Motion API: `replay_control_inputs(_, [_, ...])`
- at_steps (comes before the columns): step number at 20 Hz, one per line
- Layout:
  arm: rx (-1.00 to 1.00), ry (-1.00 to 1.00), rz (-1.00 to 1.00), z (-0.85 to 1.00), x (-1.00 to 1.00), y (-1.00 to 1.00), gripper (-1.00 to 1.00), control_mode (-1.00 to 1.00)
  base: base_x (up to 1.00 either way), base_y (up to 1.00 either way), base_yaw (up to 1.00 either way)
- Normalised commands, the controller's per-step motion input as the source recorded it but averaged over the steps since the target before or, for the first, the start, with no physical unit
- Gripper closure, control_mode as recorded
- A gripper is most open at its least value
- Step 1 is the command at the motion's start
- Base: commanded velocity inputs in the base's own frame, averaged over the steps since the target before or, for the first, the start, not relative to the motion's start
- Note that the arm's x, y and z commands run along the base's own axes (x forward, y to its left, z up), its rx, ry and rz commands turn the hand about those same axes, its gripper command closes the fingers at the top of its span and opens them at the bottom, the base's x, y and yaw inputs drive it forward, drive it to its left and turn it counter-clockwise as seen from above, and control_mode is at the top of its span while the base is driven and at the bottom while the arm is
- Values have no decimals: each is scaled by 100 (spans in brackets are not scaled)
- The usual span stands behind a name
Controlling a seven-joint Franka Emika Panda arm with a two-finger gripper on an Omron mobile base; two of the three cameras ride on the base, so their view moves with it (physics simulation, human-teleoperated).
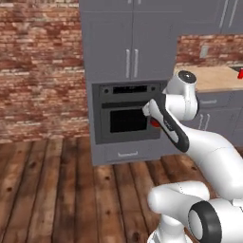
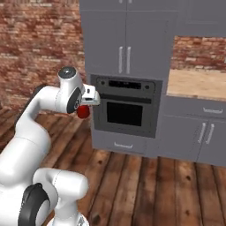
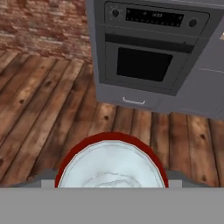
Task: Four empty soda cans are scattered around the kitchen. Gather all the cans and cluster them next to the stove for recycling.
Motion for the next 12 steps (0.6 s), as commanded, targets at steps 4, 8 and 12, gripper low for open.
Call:
replay_control_inputs(4, [0,0,0,0,0,0,100,100,94,-100,-3])
replay_control_inputs(8, [0,0,0,0,0,0,100,100,61,-100,-1])
replay_control_inputs(12, [0,0,0,0,0,0,100,100,37,-100,0])
